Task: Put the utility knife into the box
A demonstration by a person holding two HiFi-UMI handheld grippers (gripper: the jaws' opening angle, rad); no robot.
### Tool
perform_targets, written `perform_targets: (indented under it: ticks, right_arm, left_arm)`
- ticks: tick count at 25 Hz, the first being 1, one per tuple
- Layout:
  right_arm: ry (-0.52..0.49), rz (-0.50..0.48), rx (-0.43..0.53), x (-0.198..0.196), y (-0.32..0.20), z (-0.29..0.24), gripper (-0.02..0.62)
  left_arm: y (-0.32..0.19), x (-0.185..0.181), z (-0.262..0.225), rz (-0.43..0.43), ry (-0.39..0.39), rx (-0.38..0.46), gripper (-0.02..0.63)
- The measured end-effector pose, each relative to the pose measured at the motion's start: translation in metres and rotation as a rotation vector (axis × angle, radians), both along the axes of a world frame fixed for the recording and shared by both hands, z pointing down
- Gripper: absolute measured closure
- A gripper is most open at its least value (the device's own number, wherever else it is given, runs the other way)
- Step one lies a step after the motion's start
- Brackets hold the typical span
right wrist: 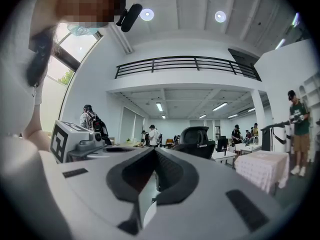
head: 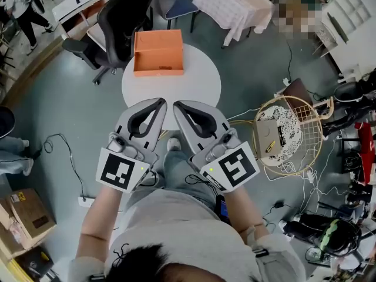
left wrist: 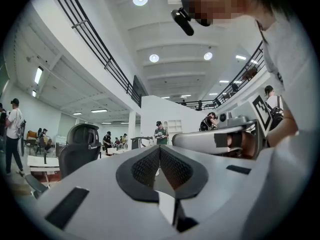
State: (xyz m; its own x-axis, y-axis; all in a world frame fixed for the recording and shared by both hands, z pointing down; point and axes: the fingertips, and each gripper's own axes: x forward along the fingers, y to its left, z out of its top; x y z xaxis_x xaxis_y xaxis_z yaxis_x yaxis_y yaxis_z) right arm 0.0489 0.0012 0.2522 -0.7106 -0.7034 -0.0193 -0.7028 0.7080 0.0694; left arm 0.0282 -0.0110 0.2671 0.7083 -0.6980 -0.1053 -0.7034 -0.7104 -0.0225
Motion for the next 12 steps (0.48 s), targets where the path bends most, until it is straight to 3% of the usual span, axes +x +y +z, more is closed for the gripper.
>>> perform_targets:
  ticks: [12]
  right_arm:
    - [0.009, -0.015, 0.012, -0.013, 0.007, -0.003, 0.589]
  left_arm:
    - [0.006, -0.011, -0.002, -0.010, 0.004, 0.007, 0.595]
